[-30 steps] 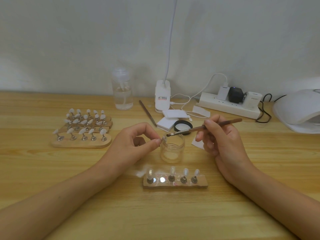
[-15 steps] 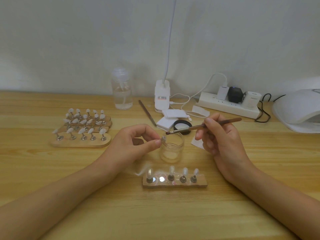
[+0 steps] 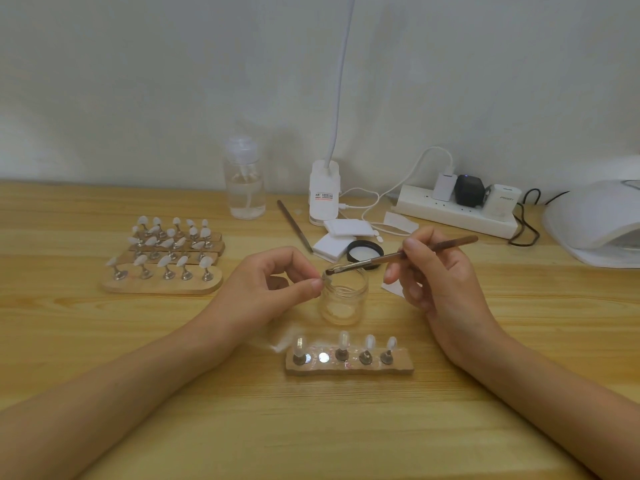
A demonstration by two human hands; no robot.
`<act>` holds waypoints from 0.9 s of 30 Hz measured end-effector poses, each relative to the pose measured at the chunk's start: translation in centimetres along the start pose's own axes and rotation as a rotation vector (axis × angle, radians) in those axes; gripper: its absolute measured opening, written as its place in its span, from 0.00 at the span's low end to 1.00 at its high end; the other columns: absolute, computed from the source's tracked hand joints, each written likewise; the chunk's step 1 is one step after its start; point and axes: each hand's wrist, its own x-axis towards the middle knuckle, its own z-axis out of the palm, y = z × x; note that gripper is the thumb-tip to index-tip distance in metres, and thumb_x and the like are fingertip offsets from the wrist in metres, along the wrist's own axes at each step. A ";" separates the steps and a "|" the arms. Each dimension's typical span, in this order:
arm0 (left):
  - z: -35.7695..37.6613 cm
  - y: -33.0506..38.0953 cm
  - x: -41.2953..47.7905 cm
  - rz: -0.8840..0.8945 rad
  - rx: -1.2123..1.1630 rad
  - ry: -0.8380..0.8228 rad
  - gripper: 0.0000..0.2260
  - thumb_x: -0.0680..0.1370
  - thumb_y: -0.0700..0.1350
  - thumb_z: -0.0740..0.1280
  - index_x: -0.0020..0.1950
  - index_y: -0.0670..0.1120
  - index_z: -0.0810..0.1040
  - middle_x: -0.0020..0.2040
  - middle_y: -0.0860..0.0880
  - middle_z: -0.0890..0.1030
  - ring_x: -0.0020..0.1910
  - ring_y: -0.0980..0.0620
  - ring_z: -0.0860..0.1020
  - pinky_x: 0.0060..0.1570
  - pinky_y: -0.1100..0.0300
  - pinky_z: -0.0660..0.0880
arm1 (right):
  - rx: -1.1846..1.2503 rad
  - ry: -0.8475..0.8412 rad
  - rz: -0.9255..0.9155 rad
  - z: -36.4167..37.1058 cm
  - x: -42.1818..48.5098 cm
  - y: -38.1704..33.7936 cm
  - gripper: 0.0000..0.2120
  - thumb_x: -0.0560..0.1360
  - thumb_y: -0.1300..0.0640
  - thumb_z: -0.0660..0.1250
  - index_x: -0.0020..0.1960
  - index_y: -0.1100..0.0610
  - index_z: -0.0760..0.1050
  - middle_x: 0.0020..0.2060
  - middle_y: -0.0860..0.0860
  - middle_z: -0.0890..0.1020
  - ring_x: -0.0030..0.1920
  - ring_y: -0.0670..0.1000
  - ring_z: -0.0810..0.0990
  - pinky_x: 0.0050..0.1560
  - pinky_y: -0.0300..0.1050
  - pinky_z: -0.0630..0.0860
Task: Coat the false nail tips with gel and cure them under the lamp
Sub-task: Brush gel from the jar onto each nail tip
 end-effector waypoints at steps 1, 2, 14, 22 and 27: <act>0.0 0.0 0.0 0.000 0.001 -0.003 0.07 0.67 0.55 0.72 0.39 0.53 0.81 0.37 0.56 0.81 0.30 0.60 0.73 0.29 0.72 0.67 | -0.014 -0.006 0.001 0.1 -0.1 0.0 0.10 0.73 0.48 0.66 0.43 0.55 0.71 0.32 0.53 0.82 0.25 0.46 0.65 0.25 0.37 0.60; 0.0 0.0 0.0 0.001 0.002 -0.005 0.07 0.67 0.55 0.72 0.39 0.54 0.81 0.37 0.56 0.81 0.30 0.59 0.73 0.29 0.72 0.67 | -0.022 0.000 0.008 0.1 -0.1 0.1 0.10 0.73 0.48 0.66 0.43 0.55 0.71 0.32 0.54 0.82 0.25 0.46 0.65 0.25 0.37 0.60; 0.0 -0.1 0.0 0.011 0.019 0.010 0.03 0.74 0.45 0.74 0.40 0.50 0.81 0.38 0.53 0.82 0.29 0.60 0.72 0.29 0.74 0.66 | -0.028 -0.004 -0.012 0.1 0.0 0.1 0.11 0.73 0.47 0.66 0.43 0.55 0.70 0.32 0.53 0.83 0.25 0.45 0.67 0.25 0.35 0.62; 0.1 -0.1 0.0 0.027 0.004 0.011 0.03 0.73 0.45 0.74 0.40 0.50 0.81 0.38 0.54 0.81 0.32 0.55 0.73 0.32 0.72 0.68 | -0.042 0.029 0.020 -0.1 0.1 0.4 0.09 0.74 0.51 0.66 0.43 0.56 0.71 0.30 0.54 0.82 0.24 0.46 0.65 0.23 0.35 0.61; 0.0 -0.3 0.0 0.048 0.012 0.015 0.04 0.74 0.44 0.74 0.40 0.50 0.81 0.39 0.54 0.81 0.30 0.55 0.70 0.31 0.70 0.67 | 0.004 0.085 0.030 -0.3 0.1 0.3 0.06 0.78 0.55 0.64 0.44 0.56 0.70 0.30 0.53 0.81 0.24 0.45 0.65 0.25 0.37 0.60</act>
